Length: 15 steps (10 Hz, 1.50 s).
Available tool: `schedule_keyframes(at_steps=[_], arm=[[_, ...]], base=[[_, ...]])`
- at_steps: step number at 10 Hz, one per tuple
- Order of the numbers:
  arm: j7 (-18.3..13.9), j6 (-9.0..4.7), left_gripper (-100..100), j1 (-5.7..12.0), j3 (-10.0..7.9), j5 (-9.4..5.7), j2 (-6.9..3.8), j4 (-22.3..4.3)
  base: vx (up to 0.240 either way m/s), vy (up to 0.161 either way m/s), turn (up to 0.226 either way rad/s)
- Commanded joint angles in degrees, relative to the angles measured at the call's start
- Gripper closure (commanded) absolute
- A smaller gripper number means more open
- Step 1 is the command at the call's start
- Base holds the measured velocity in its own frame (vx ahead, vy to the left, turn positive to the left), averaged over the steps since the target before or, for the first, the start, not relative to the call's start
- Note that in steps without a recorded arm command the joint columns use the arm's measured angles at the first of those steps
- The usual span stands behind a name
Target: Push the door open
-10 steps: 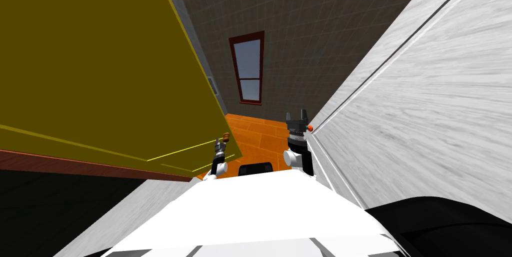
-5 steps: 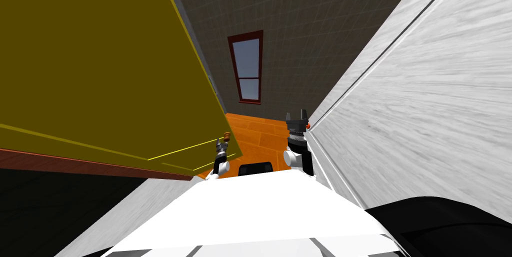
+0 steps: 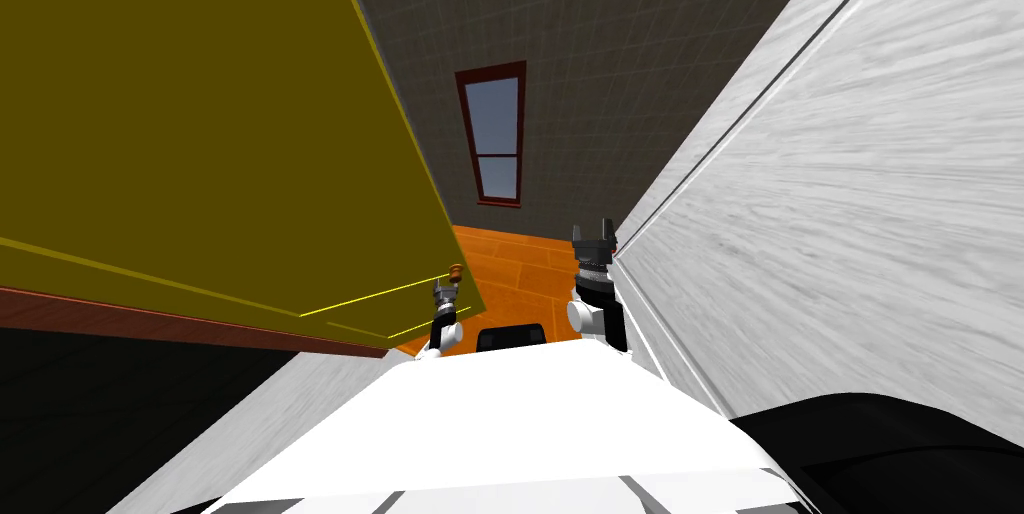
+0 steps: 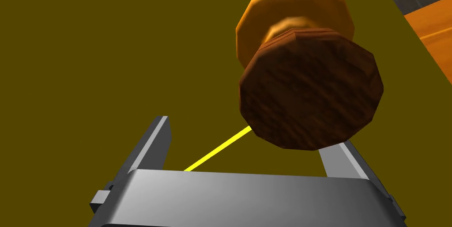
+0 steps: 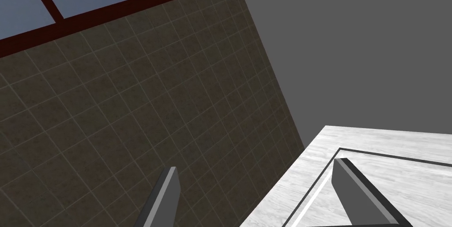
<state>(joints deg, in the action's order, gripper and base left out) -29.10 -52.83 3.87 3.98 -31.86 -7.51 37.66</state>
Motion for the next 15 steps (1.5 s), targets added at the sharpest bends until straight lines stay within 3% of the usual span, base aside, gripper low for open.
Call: schedule_keyframes(at_steps=[1,4,6,7,9,10,12,13,15], arm=[[-2.86,-0.14,-100,0.34,1.12,-1.54,1.03,1.04],[-3.73,-0.14,-100,0.34,1.12,-1.54,1.03,1.04],[-7.41,-0.2,-100,0.26,2.17,-3.82,2.04,1.83],[-8.31,-0.2,-100,0.26,2.17,-3.82,2.04,1.83],[-12.13,-0.26,-100,0.19,3.2,-6.05,3.07,2.6],[-12.79,-0.26,-100,0.19,3.2,-6.05,3.07,2.6],[-16.29,-0.32,-100,0.12,4.17,-8.16,4.07,3.33],[-17.02,-0.32,-100,0.12,4.17,-8.16,4.07,3.33],[-20.6,-0.37,-100,0.06,5.06,-10.08,5.02,3.99]], base=[[-0.079,0.033,-0.084],[-0.028,0.009,-0.007],[-0.052,0.016,-0.071],[-0.057,0.013,-0.074],[-0.07,0.006,-0.045],[-0.068,0.007,-0.022],[-0.064,0.022,-0.054],[-0.052,0.024,-0.03],[-0.062,0.021,-0.047]])
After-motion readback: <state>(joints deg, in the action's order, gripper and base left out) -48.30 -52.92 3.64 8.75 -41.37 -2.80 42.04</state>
